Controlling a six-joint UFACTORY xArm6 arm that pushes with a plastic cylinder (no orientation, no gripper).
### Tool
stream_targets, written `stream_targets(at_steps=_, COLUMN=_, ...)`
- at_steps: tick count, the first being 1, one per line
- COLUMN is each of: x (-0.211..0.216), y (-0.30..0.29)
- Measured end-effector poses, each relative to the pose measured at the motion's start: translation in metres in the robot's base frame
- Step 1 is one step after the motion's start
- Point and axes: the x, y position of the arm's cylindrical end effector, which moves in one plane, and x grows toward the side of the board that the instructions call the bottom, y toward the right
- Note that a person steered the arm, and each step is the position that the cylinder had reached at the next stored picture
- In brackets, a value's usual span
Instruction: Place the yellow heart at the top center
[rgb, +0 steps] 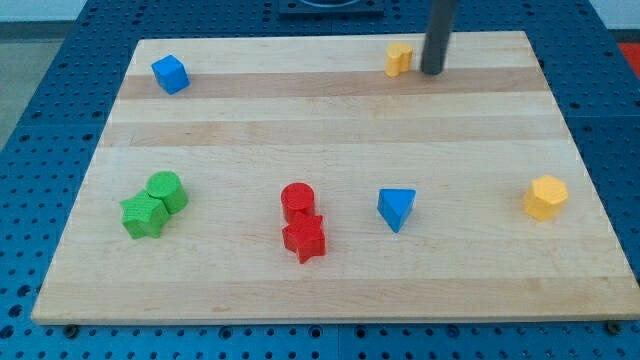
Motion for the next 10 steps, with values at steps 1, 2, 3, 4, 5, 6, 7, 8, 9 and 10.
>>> stream_targets(at_steps=1, x=-0.01, y=-0.01)
stream_targets(at_steps=2, x=-0.013, y=-0.033)
stream_targets(at_steps=3, x=-0.01, y=-0.05)
stream_targets(at_steps=4, x=-0.002, y=-0.068)
stream_targets(at_steps=5, x=0.001, y=-0.086)
stream_targets(at_steps=6, x=0.002, y=-0.105)
stream_targets(at_steps=7, x=0.002, y=-0.121)
stream_targets(at_steps=8, x=0.002, y=-0.131)
stream_targets(at_steps=9, x=0.005, y=-0.102)
stream_targets(at_steps=10, x=-0.001, y=-0.086)
